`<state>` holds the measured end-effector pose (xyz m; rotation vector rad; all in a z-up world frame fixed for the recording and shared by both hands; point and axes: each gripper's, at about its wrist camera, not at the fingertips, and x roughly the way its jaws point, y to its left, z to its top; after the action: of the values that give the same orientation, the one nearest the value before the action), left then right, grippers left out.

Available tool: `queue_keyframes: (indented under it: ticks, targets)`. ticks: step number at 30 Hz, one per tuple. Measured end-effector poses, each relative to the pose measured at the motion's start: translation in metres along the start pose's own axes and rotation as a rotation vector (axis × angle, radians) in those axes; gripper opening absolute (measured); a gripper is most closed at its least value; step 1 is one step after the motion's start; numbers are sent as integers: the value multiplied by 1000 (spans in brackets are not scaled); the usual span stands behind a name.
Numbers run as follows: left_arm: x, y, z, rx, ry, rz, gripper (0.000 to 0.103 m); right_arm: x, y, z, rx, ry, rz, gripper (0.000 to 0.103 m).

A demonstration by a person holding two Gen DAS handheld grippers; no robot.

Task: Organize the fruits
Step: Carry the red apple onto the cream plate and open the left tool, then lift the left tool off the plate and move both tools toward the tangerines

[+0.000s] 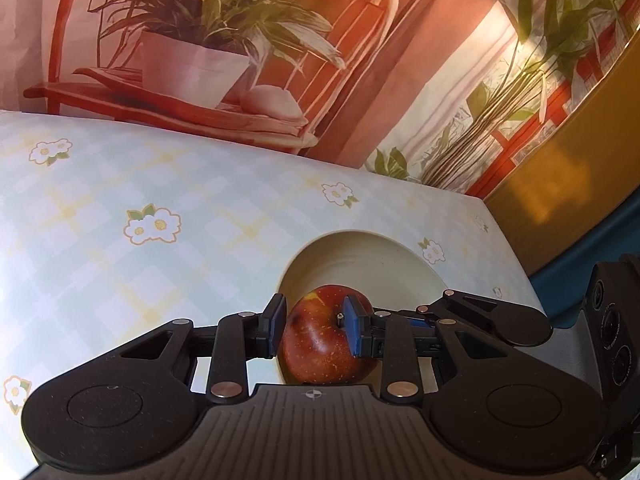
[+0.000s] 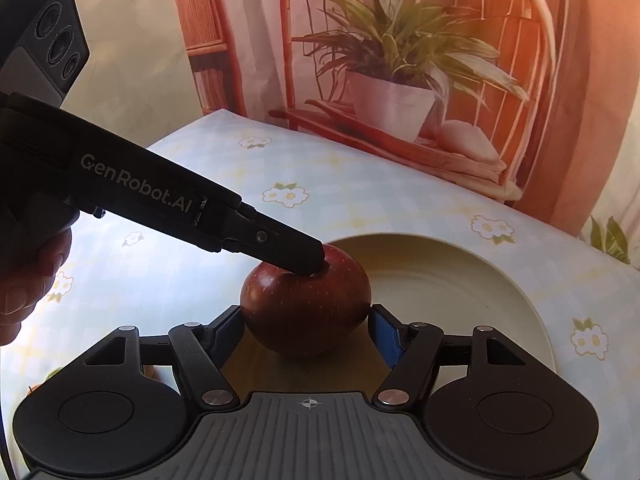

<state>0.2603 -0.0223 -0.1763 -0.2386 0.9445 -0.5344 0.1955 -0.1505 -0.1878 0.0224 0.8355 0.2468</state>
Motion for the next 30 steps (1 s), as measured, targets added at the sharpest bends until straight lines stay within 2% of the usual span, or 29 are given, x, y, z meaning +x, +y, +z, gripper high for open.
queue_keyframes:
  ticks: [8,17,24,30]
  targets:
    - [-8,-1,-2,-11,-25,72,35,-16,7,-4,-16,1,-39,71]
    - [-17,-17,-7,17,-67,161,35,-79,-5,-33,81,-83,-115,70]
    - [-53,-30,-20,71,-114,201,35,-116,-3,-61,161,-133,-163,65]
    - [-90,-29,-41,130,-124,283,36,-134,12,-80,204,-163,-192,64]
